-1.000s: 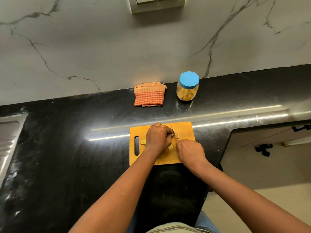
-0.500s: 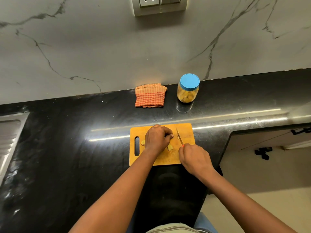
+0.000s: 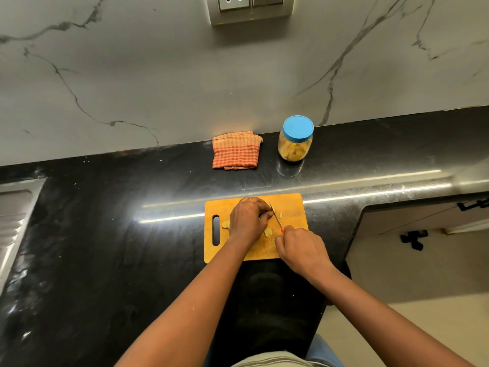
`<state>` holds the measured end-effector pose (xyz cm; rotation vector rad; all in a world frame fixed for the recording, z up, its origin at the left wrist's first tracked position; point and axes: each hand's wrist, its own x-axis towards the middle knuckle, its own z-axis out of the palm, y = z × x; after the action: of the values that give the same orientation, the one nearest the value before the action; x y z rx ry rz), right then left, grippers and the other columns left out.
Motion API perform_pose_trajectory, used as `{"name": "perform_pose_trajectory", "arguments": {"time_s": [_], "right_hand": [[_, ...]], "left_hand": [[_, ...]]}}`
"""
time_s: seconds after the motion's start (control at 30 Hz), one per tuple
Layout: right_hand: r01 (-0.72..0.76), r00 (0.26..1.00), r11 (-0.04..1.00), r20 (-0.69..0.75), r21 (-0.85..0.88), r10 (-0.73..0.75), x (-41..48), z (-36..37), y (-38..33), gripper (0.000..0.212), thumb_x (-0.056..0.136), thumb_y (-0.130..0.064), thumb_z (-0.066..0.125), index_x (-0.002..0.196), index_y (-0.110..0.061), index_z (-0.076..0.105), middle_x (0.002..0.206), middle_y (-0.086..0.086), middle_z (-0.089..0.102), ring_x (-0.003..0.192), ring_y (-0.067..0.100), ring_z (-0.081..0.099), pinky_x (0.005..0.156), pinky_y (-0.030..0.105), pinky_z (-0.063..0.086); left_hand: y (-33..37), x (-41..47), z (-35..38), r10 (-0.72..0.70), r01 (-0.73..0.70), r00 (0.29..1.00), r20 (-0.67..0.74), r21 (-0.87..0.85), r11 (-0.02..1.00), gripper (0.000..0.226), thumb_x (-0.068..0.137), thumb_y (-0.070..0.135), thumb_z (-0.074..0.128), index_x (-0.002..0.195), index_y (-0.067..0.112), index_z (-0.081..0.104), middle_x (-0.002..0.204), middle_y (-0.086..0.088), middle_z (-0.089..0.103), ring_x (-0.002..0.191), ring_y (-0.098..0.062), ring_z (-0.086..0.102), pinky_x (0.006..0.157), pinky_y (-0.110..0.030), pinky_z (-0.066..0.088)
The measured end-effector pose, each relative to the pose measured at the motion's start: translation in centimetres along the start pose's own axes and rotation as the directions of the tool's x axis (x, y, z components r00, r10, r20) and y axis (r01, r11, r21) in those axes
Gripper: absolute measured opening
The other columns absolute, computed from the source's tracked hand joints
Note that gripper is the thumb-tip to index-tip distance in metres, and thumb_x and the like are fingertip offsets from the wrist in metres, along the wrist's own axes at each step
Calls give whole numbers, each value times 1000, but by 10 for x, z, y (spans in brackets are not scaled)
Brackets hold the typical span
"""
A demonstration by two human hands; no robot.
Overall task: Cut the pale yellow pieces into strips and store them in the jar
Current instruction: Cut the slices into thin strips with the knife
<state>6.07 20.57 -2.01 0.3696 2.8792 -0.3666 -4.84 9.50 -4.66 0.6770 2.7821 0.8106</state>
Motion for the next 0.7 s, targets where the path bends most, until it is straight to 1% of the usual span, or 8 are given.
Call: {"name": "perform_pose_trajectory", "arguments": {"time_s": [0.17, 0.33, 0.4, 0.5, 0.57, 0.63, 0.7], "right_hand": [[-6, 1000, 1000, 14, -9, 6, 1, 2, 2, 37, 100, -40, 30, 96, -16, 59, 86, 4, 67, 74, 23, 63, 61, 32, 46], [40, 999, 999, 30, -33, -39, 3, -1, 2, 36, 101, -38, 30, 96, -16, 58, 88, 3, 66, 77, 24, 64, 61, 32, 45], [78, 996, 995, 47, -61, -75, 5, -2, 2, 36, 103, -34, 31, 95, -14, 60, 89, 3, 63, 79, 24, 64, 62, 34, 48], [180, 980, 968, 111, -177, -162, 9, 0, 0, 35, 103, -27, 33, 95, -13, 64, 90, 3, 60, 77, 23, 63, 59, 34, 48], [159, 982, 970, 128, -186, -137, 16, 1, -2, 33, 102, -25, 35, 93, -13, 64, 90, 3, 63, 78, 23, 64, 57, 33, 45], [93, 988, 985, 134, -143, -74, 23, 2, -5, 33, 101, -27, 35, 90, -14, 63, 90, 3, 65, 80, 24, 65, 56, 31, 39], [56, 989, 989, 142, -136, -36, 24, 1, -6, 32, 101, -27, 35, 91, -14, 62, 88, 4, 65, 78, 24, 64, 56, 32, 37]], "left_hand": [[1, -1, 0, -6, 6, 1000, -4, -6, 1000, 12, 86, 28, 72, 95, 24, 77, 99, 11, 71, 94, -14, 57, 73, -31, 50], [1, -1, 1, -6, 6, 1000, 4, -2, 1000, 12, 87, 27, 70, 97, 24, 77, 100, 10, 70, 96, -15, 56, 74, -32, 50], [1, -1, 1, -7, 7, 1000, 1, 6, 1000, 12, 87, 27, 70, 96, 24, 77, 99, 10, 70, 96, -14, 56, 73, -32, 50], [1, -1, 2, -7, 7, 1000, -4, 10, 1000, 11, 87, 25, 70, 95, 24, 77, 98, 11, 70, 96, -13, 56, 72, -30, 49], [1, -1, 2, -10, 10, 1000, -5, 21, 1000, 11, 87, 26, 70, 95, 24, 77, 98, 10, 70, 96, -13, 55, 72, -31, 50], [1, -1, 1, -15, 16, 1000, -5, 28, 999, 12, 87, 27, 69, 96, 24, 77, 99, 11, 70, 97, -13, 55, 72, -31, 51], [3, -2, 1, -19, 19, 1000, 2, 37, 999, 12, 88, 28, 68, 96, 25, 76, 99, 11, 69, 97, -12, 54, 72, -30, 50]]}}
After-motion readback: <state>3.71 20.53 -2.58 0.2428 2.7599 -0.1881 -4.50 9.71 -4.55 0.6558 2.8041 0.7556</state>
